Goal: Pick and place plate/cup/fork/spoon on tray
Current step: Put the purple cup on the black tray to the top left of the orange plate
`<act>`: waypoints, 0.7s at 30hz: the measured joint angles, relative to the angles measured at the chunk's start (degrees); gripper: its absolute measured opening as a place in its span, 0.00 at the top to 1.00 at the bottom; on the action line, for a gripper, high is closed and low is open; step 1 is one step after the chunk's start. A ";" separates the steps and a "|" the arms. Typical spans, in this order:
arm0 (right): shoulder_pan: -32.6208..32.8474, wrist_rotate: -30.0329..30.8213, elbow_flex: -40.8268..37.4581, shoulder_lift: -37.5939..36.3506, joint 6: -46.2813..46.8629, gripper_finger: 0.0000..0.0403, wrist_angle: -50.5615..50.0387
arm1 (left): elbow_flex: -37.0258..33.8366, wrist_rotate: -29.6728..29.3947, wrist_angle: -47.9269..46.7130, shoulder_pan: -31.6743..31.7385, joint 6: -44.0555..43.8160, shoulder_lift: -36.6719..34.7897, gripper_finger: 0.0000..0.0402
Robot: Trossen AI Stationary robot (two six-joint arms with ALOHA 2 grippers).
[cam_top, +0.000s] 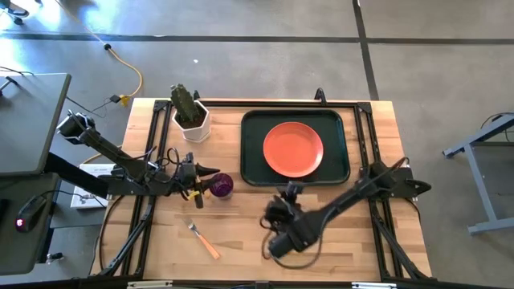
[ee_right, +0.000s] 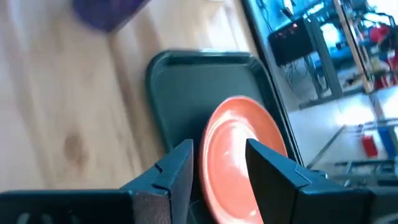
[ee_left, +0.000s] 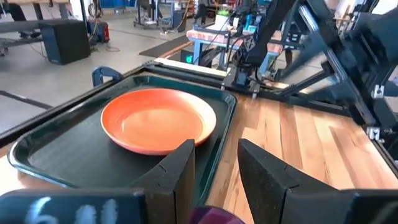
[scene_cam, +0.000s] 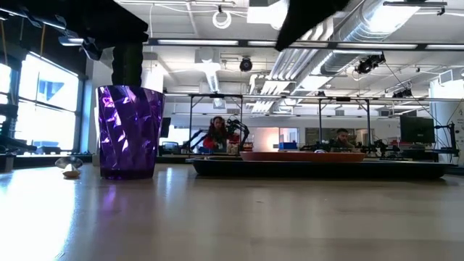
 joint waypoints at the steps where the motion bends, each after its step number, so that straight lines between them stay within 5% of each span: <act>1: 0.84 -0.26 -1.82 -0.83 0.41 0.65 0.19 | 0.00 -0.03 0.25 0.01 0.66 0.00 0.72; 4: 3.06 -2.36 -8.27 -5.41 -1.09 0.66 7.77 | 0.00 -0.12 1.14 0.01 2.09 0.00 0.72; 12: 7.32 -23.48 -37.53 -22.82 -29.19 0.75 61.86 | 0.00 0.06 1.91 1.52 3.35 0.00 0.72; 21: 7.70 -15.25 -65.34 -54.20 -39.72 0.87 86.83 | 0.00 0.21 1.93 1.56 2.74 0.00 0.72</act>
